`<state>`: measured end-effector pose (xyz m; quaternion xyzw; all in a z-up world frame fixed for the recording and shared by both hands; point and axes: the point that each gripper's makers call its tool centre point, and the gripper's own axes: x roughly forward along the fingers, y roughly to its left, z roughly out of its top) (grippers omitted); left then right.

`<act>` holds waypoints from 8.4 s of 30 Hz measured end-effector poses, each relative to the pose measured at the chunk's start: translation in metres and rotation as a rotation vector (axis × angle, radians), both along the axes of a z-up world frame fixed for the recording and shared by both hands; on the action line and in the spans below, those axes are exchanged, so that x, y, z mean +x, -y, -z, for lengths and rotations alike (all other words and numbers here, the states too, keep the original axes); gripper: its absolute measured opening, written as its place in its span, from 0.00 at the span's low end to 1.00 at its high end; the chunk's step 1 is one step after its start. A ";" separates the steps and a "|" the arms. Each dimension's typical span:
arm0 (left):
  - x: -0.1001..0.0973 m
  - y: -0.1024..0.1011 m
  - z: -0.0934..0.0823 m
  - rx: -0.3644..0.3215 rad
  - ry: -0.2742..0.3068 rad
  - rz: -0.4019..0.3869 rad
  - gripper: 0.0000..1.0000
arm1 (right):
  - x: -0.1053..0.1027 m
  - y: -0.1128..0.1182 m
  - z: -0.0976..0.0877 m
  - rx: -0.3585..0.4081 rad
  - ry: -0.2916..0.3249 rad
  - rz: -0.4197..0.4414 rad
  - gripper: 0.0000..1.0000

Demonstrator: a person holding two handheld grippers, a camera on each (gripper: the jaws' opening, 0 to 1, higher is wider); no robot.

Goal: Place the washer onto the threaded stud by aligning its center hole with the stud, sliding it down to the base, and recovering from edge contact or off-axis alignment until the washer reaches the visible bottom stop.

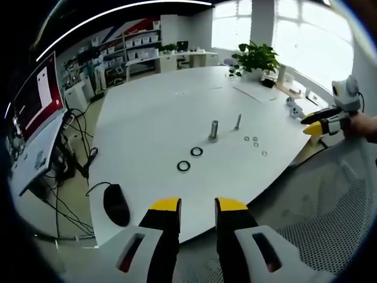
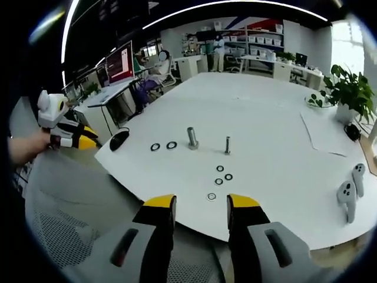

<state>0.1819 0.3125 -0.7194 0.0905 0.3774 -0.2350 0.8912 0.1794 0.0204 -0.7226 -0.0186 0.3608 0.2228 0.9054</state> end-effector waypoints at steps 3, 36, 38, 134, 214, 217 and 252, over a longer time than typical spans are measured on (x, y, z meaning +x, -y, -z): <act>0.000 0.000 0.000 0.005 0.000 0.000 0.21 | 0.000 -0.002 0.000 0.005 0.004 -0.013 0.38; -0.004 -0.004 0.007 0.033 -0.046 -0.031 0.20 | -0.003 -0.006 0.001 0.007 0.004 -0.044 0.44; -0.005 -0.002 0.006 0.018 -0.039 -0.022 0.20 | -0.003 -0.005 0.000 0.003 0.006 -0.038 0.44; 0.062 0.034 0.069 -0.061 -0.283 -0.036 0.29 | 0.002 0.001 -0.001 0.057 -0.005 0.016 0.42; 0.139 0.039 0.147 0.395 -0.550 0.169 0.21 | 0.000 0.000 0.001 0.066 -0.022 0.017 0.42; 0.139 0.040 0.148 0.417 -0.561 0.183 0.21 | 0.000 0.001 0.000 0.070 -0.020 0.026 0.42; 0.140 0.040 0.146 0.342 -0.526 0.088 0.20 | -0.002 0.006 0.007 0.045 -0.048 0.040 0.41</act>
